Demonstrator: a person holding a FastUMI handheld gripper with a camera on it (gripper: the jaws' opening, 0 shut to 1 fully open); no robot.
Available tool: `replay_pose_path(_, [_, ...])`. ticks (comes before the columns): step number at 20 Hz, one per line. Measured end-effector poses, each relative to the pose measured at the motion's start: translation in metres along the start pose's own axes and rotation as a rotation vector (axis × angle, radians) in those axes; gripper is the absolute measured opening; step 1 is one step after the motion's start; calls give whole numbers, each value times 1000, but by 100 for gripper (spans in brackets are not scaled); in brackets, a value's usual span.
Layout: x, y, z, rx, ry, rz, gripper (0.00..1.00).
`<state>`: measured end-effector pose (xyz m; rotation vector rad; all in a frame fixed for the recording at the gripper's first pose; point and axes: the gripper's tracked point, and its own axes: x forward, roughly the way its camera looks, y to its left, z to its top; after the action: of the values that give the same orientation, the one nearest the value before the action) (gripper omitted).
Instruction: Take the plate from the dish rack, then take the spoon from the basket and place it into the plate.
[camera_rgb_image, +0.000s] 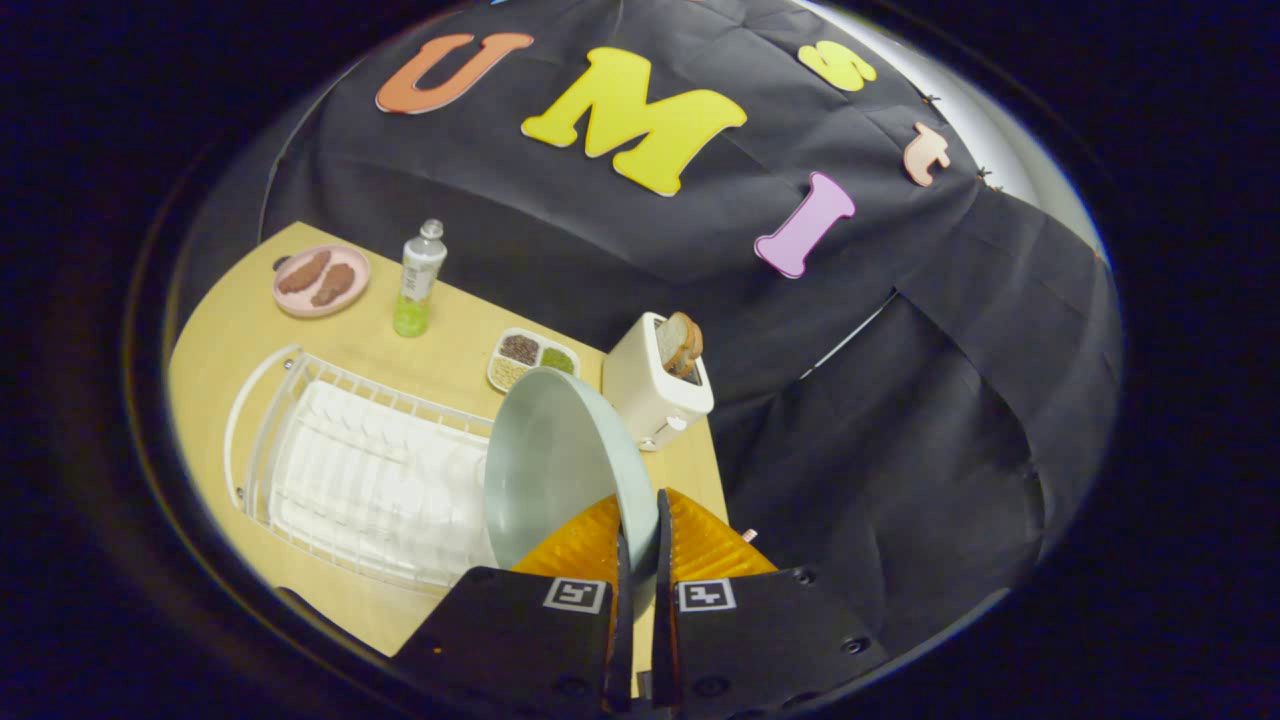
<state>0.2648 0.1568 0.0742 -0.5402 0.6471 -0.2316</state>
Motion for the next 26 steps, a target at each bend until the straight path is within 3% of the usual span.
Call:
replay_pose_path(8, [-40, 26, -118, 226, -86, 374, 13])
replay_pose_path(14, [-33, 79, -212, 366, -38, 620, 13])
replay_pose_path(17, [-18, 95, -242, 405, -8, 652, 13])
replay_pose_path(20, [5, 100, -264, 385, -35, 610, 13])
replay_pose_path(26, [37, 105, -288, 398, -28, 706, 14])
